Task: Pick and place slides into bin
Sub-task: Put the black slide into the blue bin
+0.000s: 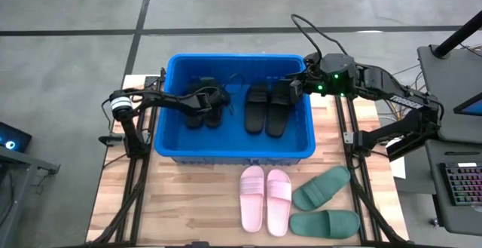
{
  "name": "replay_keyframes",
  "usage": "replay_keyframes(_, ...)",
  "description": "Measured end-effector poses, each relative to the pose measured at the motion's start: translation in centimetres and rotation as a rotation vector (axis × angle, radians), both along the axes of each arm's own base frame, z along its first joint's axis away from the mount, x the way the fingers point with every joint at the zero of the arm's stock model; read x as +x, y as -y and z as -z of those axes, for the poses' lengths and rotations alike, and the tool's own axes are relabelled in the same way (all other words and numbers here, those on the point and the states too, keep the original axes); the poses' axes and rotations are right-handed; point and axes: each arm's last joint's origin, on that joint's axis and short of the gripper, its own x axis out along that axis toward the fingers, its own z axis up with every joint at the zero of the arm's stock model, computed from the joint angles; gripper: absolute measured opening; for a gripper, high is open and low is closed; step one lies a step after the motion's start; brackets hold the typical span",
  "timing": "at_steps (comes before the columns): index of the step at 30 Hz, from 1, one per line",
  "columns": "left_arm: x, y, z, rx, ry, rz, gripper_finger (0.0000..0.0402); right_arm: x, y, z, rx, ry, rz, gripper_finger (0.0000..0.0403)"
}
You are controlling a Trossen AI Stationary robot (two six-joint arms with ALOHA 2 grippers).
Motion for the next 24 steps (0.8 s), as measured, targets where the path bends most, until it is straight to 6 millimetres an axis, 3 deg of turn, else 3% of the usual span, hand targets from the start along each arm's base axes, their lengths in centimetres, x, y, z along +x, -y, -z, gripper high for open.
replay_keyframes(14, -0.2, 0.2, -0.3, -0.09, 0.006, 0.076, 0.0146, 0.0, 0.0, 0.0, 0.002, -0.001, -0.007, 0.0194)
replay_keyframes(24, -1.0, 0.7, -2.0, -0.157, 0.021, 0.125, 0.024, 0.0, 0.0, 0.0, -0.013, -0.009, -0.013, 0.0194)
